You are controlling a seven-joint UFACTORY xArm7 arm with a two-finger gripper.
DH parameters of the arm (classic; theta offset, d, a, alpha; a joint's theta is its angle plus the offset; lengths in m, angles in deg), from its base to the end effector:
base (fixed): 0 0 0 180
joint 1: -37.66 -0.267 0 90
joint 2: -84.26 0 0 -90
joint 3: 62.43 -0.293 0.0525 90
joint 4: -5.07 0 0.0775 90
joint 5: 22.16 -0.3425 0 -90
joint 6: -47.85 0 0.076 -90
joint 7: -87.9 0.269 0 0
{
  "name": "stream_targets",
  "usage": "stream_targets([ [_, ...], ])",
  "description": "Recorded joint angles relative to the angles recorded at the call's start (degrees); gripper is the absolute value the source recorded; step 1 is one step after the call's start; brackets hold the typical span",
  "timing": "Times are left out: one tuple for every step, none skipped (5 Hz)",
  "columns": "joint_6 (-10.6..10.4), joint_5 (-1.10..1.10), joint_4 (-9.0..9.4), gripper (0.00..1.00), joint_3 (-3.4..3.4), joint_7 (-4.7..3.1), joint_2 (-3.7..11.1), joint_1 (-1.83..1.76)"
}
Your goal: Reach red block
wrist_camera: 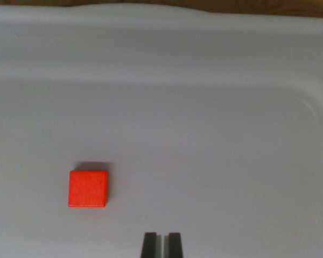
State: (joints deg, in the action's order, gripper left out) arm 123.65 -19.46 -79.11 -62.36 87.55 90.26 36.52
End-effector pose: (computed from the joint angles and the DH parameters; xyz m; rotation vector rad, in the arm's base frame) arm 0.5212 -0.0017 0.2933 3.0947 0.0548 0.0647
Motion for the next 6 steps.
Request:
stream_targets([
  [0.0, 0.0, 0.0, 0.0, 0.0, 0.0, 0.0, 0.0],
  [-2.49, 0.05, 1.5, 0.0, -0.24, 0.2, 1.22, -0.32],
  [-2.49, 0.05, 1.5, 0.0, -0.24, 0.2, 1.22, -0.32],
  [-5.07, 0.1, 3.05, 0.0, -0.49, 0.4, 2.48, -0.65],
  [-5.07, 0.1, 3.05, 0.0, -0.49, 0.4, 2.48, -0.65],
  [-7.76, 0.15, 4.67, 0.0, -0.75, 0.61, 3.8, -1.0],
])
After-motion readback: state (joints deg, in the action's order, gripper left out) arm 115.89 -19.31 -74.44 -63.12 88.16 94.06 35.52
